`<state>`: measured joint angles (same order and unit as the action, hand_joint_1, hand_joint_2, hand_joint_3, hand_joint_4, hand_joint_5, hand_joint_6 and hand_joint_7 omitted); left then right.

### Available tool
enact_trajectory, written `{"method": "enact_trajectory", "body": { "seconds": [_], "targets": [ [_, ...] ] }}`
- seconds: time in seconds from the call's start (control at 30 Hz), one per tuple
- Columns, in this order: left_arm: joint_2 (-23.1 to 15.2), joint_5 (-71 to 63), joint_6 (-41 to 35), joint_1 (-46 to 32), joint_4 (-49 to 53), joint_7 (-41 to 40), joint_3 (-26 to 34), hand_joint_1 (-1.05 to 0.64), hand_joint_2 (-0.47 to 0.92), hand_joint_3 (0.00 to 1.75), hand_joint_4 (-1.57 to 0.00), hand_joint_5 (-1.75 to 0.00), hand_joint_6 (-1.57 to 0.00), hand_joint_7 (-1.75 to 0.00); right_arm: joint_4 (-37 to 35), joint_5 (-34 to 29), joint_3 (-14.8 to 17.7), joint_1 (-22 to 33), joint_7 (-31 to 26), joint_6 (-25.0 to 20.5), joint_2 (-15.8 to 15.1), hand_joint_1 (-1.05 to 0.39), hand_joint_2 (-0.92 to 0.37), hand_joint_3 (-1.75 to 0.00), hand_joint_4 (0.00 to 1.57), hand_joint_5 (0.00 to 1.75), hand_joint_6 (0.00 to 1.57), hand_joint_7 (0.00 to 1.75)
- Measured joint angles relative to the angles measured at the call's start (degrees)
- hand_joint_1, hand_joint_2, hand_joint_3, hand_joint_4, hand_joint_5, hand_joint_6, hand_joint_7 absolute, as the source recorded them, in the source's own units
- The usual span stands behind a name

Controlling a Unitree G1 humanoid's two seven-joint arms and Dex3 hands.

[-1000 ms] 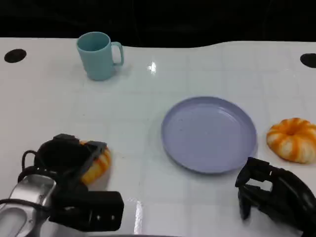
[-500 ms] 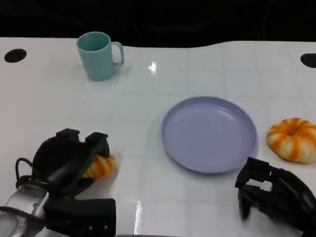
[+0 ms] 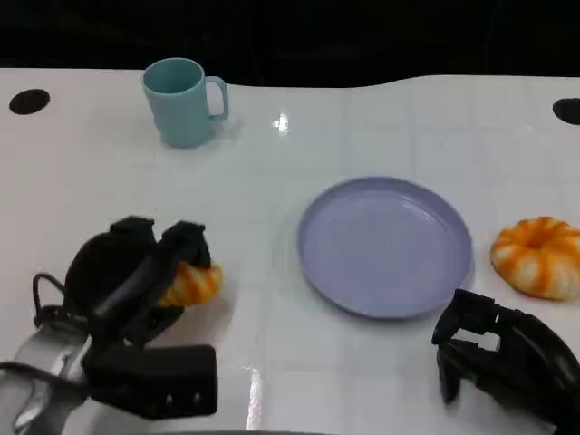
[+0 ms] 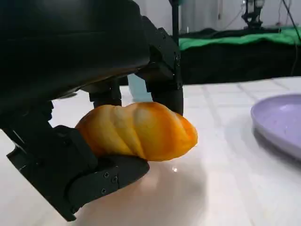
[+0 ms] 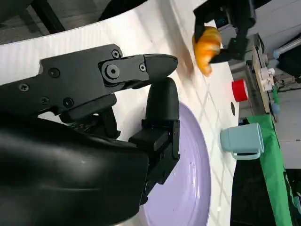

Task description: Grasp the bread from the table and place it into the plate.

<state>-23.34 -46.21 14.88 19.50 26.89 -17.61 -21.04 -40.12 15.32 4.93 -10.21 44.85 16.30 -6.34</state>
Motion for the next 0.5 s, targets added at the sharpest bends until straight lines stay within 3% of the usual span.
{"method": "enact_trajectory", "body": {
  "seconds": [0.13,0.23,0.33,0.5],
  "targets": [
    [1.5,0.5,0.4,3.0,0.3,-1.0,0.0,-0.22,0.6,1.07,-0.68,-1.75,-0.5,-1.75,0.0,0.0,-0.1,0.0,-0.1,0.1,0.0,-0.56,-0.92,-0.2,0.71,1.75,0.67,1.52],
    [2.7,0.6,0.6,4.9,1.1,-1.2,-0.1,-0.21,0.6,0.98,-0.73,-1.75,-0.54,-1.75,-0.3,0.0,0.0,-0.1,0.4,0.4,0.0,-0.57,-0.92,-0.2,0.71,1.75,0.66,1.54],
    [4.3,0.5,1.1,6.9,2.4,-2.3,-0.8,-0.21,0.67,0.77,-0.75,-1.75,-0.55,-1.75,-0.3,0.0,-0.1,-0.1,0.3,0.7,0.0,-0.57,-0.92,-0.21,0.71,1.75,0.66,1.54],
    [6.1,0.2,1.5,9.6,4.6,-4.1,-1.6,-0.21,0.7,0.71,-0.75,-1.75,-0.55,-1.75,-0.4,-0.1,-0.1,-0.1,0.3,1.0,0.0,-0.57,-0.92,-0.22,0.72,1.75,0.67,1.54]
  ]
}}
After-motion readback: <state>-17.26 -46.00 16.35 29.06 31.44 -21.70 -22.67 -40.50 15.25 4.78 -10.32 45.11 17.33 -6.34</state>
